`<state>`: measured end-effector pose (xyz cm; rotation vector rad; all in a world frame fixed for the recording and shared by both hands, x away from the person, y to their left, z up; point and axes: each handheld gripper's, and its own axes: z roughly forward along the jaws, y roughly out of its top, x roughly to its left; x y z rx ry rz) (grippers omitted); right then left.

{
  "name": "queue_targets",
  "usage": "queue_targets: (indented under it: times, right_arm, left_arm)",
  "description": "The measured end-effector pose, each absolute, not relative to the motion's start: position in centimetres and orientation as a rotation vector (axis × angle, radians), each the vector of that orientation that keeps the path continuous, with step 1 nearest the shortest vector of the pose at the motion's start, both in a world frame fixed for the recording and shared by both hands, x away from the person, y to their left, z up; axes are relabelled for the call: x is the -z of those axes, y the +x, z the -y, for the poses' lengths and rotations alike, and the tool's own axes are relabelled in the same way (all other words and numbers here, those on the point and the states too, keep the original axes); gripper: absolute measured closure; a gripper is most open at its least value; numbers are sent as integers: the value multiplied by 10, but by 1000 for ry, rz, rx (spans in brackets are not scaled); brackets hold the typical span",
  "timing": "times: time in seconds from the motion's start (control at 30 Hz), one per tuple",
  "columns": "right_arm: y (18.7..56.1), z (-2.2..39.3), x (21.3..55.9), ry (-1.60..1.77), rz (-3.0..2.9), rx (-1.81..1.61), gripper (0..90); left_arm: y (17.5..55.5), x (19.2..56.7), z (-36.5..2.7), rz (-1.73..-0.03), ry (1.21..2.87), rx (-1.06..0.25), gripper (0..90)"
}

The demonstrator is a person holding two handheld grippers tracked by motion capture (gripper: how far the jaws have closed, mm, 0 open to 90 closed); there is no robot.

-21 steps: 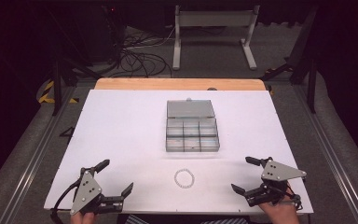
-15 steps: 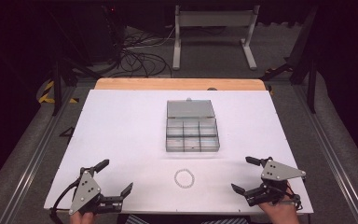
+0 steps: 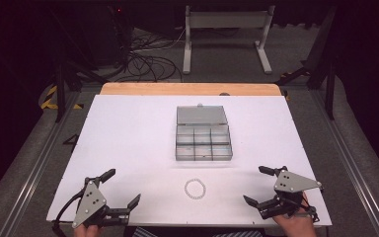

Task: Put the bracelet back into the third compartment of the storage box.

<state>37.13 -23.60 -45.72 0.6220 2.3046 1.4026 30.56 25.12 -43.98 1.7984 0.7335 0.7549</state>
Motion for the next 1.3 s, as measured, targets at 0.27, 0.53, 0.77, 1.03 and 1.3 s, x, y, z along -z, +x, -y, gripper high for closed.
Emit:
queue_targets:
  times: [0.27, 0.53, 0.77, 1.03, 1.3]
  right_arm:
    - [373, 234, 455, 632, -2317, -1404, 8]
    - [377, 227, 451, 625, -2355, -1393, 10]
    - [381, 214, 442, 592, -2385, -1378, 11]
    - [391, 195, 436, 559, -2423, -1372, 12]
    - [398, 177, 434, 538, -2457, -1357, 11]
  left_arm:
    - [306, 440, -251, -733, 1800, -750, 16]
    - [306, 440, -250, -738, 1805, -754, 16]
    - [305, 440, -250, -733, 1810, -757, 16]
    - [305, 440, -250, -730, 1813, -755, 17]
    - [305, 440, -251, -729, 1816, -758, 18]
